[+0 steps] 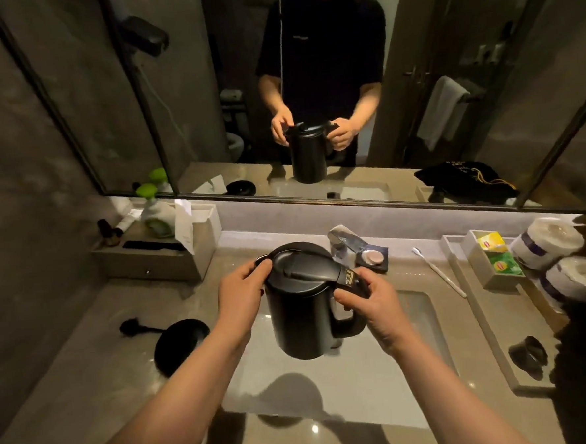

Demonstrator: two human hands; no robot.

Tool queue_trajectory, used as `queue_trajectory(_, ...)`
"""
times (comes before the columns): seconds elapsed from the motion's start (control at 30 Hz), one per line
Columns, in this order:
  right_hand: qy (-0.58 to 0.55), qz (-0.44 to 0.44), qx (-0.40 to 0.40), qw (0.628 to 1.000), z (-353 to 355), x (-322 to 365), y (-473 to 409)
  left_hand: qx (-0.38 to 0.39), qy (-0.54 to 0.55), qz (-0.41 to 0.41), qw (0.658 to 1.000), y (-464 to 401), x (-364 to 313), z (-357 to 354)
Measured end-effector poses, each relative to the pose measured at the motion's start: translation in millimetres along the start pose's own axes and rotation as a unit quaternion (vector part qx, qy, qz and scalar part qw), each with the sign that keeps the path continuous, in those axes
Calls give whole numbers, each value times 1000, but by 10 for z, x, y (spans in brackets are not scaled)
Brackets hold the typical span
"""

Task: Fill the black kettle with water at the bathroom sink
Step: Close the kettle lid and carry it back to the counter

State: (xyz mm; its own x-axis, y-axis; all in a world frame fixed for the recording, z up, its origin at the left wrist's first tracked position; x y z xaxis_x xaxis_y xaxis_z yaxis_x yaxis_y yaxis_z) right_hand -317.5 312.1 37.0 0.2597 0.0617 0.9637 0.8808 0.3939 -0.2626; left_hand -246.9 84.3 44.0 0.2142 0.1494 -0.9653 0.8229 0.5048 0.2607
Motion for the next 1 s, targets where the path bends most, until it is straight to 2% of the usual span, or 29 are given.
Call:
queue_trajectory(0.17,60,12,130,990,-934,-41,-365,-110,63,32,991,21,144,953)
queue_trajectory(0.33,116,18,233,966,-1829,-301,-501,-193,79,57,976,21,254,1722)
queue_trajectory(0.53,125,20,275,953,-2396,-454,-588,-245,89,64,963,-12,378,2221)
queue_trajectory(1.0,124,5,313,941,-2703,-563,-575,-273,74,76,956,-4,533,2493)
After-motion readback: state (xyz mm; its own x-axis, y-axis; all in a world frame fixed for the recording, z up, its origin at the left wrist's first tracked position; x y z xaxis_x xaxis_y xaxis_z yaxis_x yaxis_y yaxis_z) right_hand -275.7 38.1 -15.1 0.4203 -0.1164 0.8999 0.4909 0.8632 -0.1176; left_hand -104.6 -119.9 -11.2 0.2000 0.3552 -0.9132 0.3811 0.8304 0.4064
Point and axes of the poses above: each hand's wrist, its own y-axis away from the middle knuckle, its own z-axis out of the back of the hand, x = y × z, the point moved 9 cm from there along -y, towards the middle knuckle, and after that the axes turned 11 degrees about z, right-handed, at the moved point
